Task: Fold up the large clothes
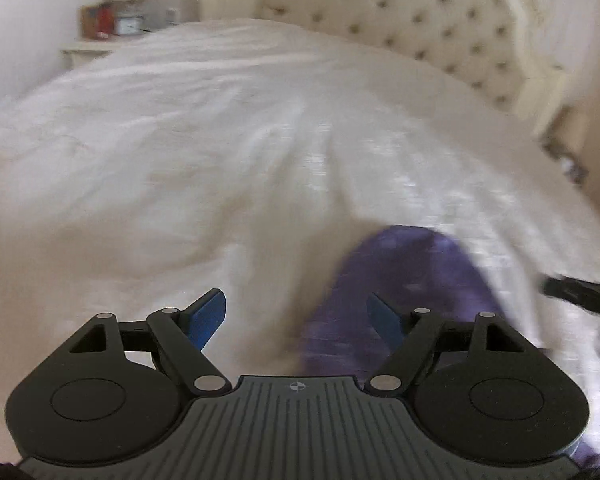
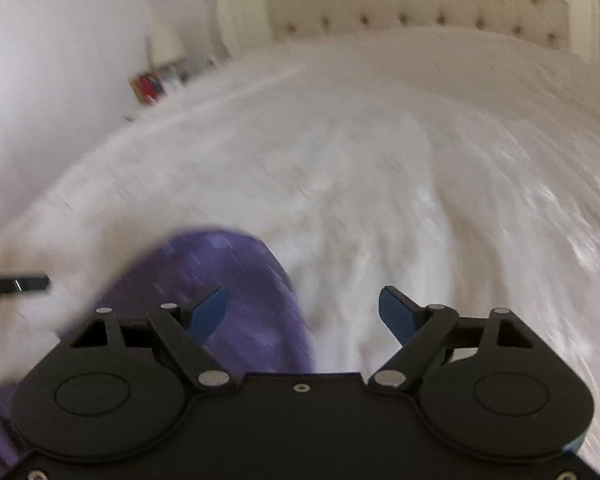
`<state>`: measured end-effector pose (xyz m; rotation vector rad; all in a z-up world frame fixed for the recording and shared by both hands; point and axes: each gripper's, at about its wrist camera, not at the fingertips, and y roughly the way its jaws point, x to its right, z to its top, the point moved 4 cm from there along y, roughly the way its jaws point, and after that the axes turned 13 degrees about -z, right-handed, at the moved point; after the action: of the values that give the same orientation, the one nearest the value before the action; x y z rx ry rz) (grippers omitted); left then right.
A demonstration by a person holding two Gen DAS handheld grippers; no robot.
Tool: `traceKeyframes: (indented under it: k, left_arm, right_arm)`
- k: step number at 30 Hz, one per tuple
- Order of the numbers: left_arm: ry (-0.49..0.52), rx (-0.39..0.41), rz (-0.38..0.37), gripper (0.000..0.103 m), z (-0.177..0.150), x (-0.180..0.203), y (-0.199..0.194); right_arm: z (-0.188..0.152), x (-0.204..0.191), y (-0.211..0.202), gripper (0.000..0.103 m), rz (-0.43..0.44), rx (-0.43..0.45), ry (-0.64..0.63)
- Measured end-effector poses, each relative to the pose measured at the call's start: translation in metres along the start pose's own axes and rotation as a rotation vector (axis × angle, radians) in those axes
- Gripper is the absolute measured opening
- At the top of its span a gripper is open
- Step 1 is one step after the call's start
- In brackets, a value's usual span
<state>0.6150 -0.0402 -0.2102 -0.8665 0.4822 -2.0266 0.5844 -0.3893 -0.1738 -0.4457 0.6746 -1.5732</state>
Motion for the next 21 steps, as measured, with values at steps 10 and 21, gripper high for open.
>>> traceKeyframes:
  k: [10, 21]
  left_arm:
    - [0.187, -0.208, -0.257, 0.077, -0.052, 0.073, 0.062]
    - [0.131, -0.257, -0.219, 0.077, -0.067, 0.057, 0.070]
  right_arm:
    - [0.004, -0.035, 0.078, 0.074, 0.037, -0.143, -0.059]
    - [0.009, -0.057, 0.040, 0.008, 0.036, -0.020, -0.219]
